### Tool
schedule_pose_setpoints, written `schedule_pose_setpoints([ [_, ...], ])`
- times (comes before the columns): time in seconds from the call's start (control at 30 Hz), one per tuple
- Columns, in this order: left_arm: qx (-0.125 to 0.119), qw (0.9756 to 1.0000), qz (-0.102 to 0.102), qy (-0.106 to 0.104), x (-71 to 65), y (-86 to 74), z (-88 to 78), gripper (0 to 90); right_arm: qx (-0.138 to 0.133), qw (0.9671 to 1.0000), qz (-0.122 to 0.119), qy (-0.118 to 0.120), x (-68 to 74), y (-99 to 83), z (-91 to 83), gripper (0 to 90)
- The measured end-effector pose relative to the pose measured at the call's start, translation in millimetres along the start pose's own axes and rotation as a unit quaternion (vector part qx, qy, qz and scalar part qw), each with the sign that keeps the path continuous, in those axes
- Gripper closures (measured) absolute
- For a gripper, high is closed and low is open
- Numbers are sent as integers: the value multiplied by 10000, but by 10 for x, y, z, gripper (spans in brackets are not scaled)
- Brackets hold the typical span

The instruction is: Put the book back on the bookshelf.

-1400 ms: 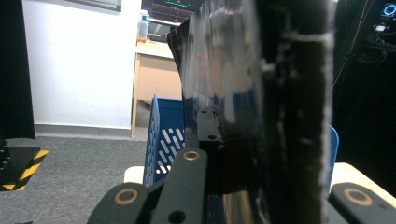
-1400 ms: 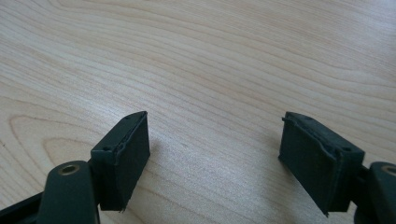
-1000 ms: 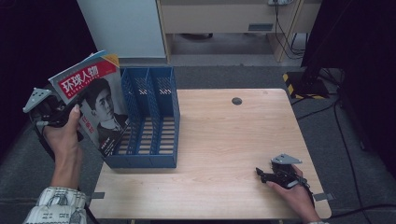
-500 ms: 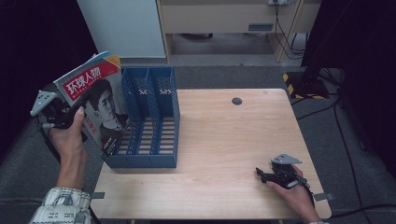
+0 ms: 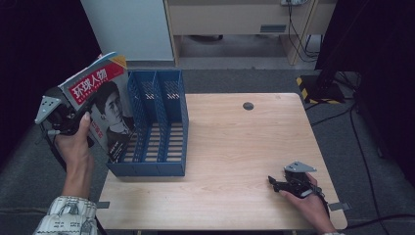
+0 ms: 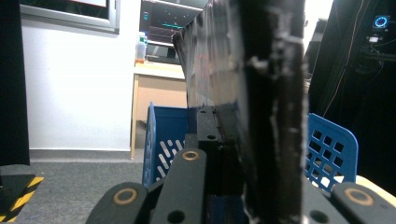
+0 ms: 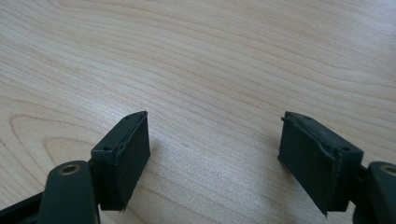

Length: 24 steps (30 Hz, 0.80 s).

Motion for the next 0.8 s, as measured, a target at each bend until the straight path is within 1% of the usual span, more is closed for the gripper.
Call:
schedule_pose_setpoints([
  [0.13,23,10000,2,-32,-3,-71,29,860,-3,10000,-8,-3,-1,0,-1,247],
  [0.23,3,10000,-16,-5,13,-105,39,861,1,10000,-1,2,1,-1,-1,247],
  [0.27,31,10000,13,17,26,-130,52,861,3,10000,-15,4,-1,-1,-2,247],
  [0.37,73,10000,0,18,44,-154,68,863,3,10000,-10,6,1,-2,-3,247],
  [0.5,5,10000,-35,28,64,-186,99,863,3,10000,-13,1,-1,-2,-3,247],
  [0.67,-26,10000,-43,20,81,-241,126,863,-4,10000,-9,-1,1,-2,-4,247],
  [0.73,-21,10000,-84,18,92,-269,133,863,-2,10000,-4,-1,2,-3,-5,247],
  [0.8,-39,10000,-74,28,93,-264,127,863,-4,10000,-5,-1,2,-3,-6,247],
])
Point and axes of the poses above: each handheld gripper's, and its own axes: z roughly forward along the jaws, y roughly out of its top, x roughly to its left, the point moved 8 cm from there along z, roughly forward along the jaws, and after that the axes turned 9 degrees about -z, right-handed, at the moved point
